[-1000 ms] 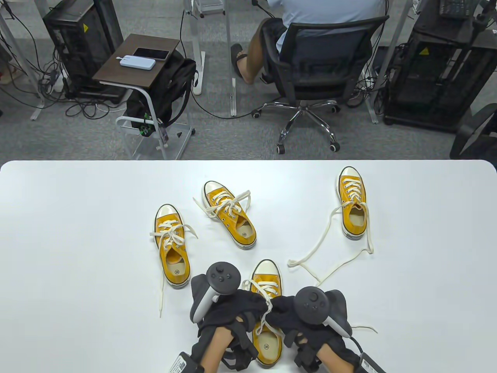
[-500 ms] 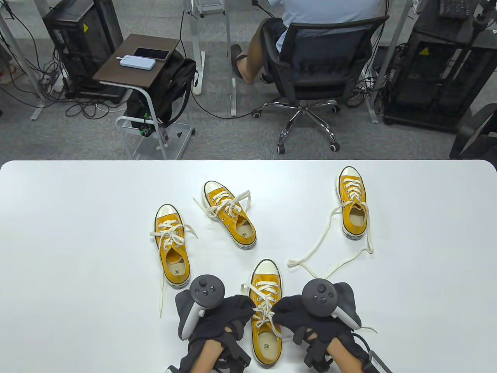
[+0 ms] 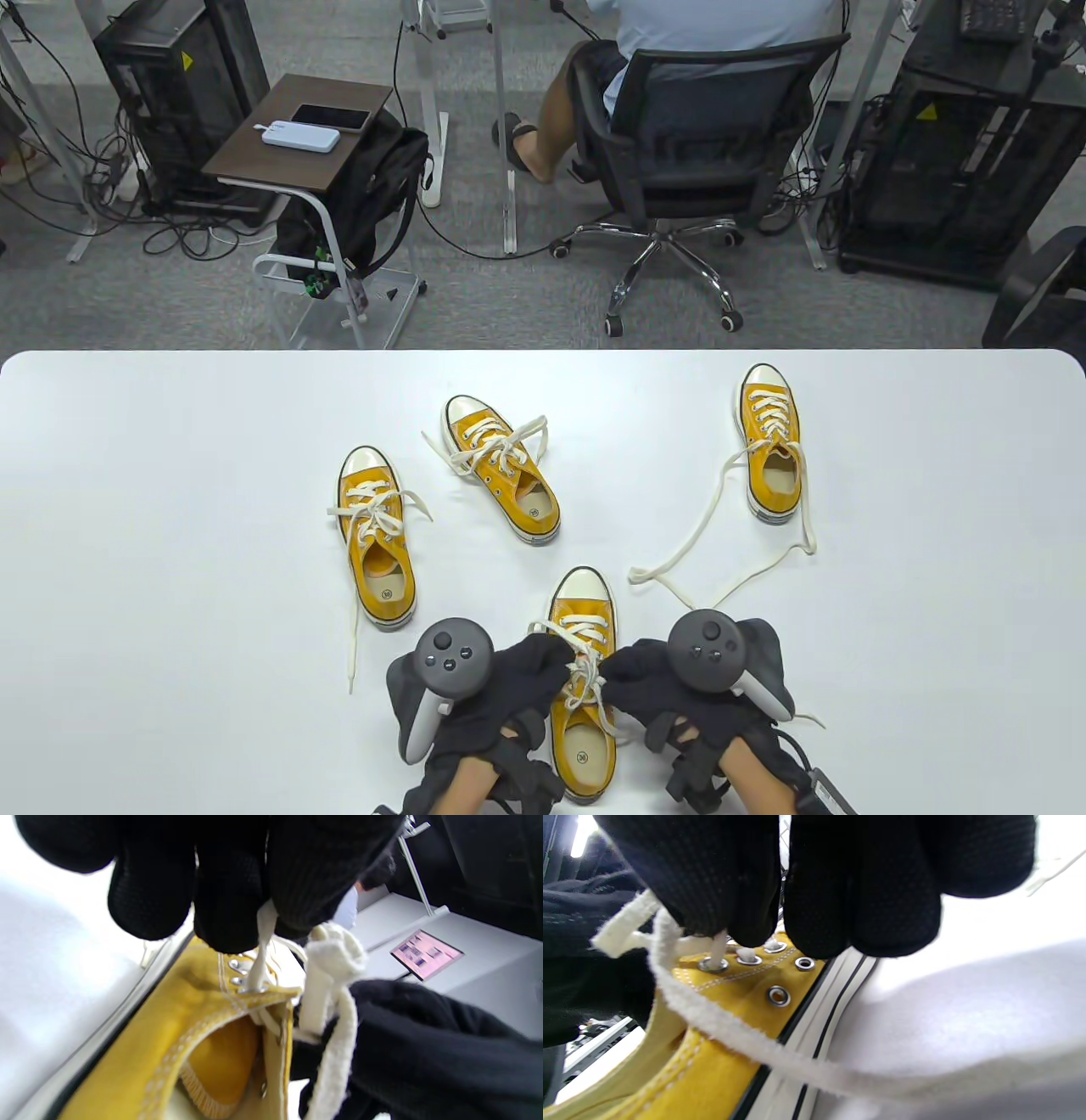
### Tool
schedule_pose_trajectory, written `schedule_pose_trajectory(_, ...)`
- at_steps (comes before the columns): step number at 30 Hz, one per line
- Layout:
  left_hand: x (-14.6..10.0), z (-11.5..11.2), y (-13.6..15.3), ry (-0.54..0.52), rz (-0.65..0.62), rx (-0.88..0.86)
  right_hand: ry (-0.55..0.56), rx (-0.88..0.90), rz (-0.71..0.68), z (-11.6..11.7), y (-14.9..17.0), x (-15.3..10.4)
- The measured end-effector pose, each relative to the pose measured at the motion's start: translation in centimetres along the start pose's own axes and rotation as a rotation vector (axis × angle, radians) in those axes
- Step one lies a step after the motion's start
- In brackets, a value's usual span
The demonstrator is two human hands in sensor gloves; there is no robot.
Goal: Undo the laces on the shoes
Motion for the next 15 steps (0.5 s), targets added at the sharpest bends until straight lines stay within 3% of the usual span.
schedule_pose_trajectory(3, -0.03, 0.23, 0.42, -0.035, 0.032, -0.011, 0.001, -0.001, -0.014, 0.01, 0.11, 0.09)
schedule_pose_trajectory(11, -0.16, -0.15, 0.27, -0.005, 0.022, -0.062, -0.072, -0.054, -0.029, 0.64, -0.4, -0.17)
schedule_pose_trajectory(15, -0.19, -0.26, 0.15, 0.001, 0.016, -0.05, 0.013, -0.046, -0.039, 0.8, -0.8, -0.24)
Point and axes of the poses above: the tracker on the back of each hand, its own y axis roughly to the little-finger side, its own x axis roughly from the wrist to the fingertips, z = x × y, the point moved 2 cm from there along x, roughly from the wrist to the fingertips, and after that the axes turned 14 degrees about z, right-handed, at the moved point
